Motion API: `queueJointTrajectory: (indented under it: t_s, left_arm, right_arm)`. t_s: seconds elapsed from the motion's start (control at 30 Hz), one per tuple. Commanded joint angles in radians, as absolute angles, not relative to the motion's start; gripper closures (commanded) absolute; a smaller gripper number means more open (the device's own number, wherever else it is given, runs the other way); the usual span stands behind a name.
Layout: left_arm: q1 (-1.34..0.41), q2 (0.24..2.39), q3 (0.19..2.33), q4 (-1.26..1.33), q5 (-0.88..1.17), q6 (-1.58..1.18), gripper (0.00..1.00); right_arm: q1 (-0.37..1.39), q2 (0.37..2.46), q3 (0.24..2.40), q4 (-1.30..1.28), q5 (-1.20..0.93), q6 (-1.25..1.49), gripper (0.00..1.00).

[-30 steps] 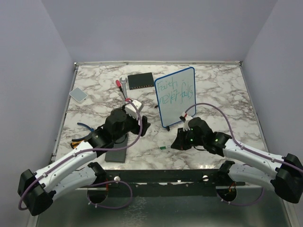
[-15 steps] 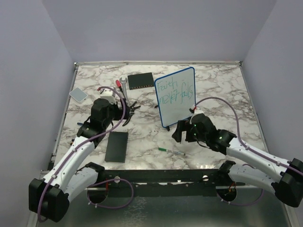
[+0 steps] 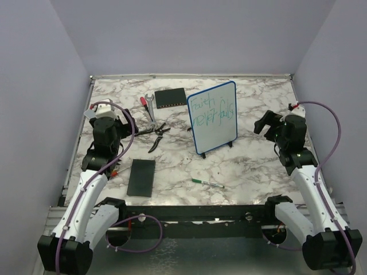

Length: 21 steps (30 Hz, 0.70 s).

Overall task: Write a sentence on the whiteboard
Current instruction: Reset both arms

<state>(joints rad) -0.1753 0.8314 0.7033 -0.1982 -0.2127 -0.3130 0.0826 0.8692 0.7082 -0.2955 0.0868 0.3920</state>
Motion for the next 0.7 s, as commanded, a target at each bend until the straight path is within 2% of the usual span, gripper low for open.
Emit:
queueJointTrajectory:
  t_s: [0.0,0.23,0.67]
  left_arm:
    - [-0.168,0.797,0.792,-0.208,-0.375,-0.235,0.01]
    - [-0.167,0.766,0.813,-0.184,-0.524,-0.205,0.01]
    - [-0.168,0.736,0.774,-0.193,-0.503,-0.203,0.01]
  right_arm:
    - [0.060,0.821,0.726,-0.123,0.124,0.272,0.01]
    - [0.060,0.717,0.591,0.156,0.154,0.141,0.03]
    - [0.060,0.684,0.568,0.170,0.144,0.143,0.03]
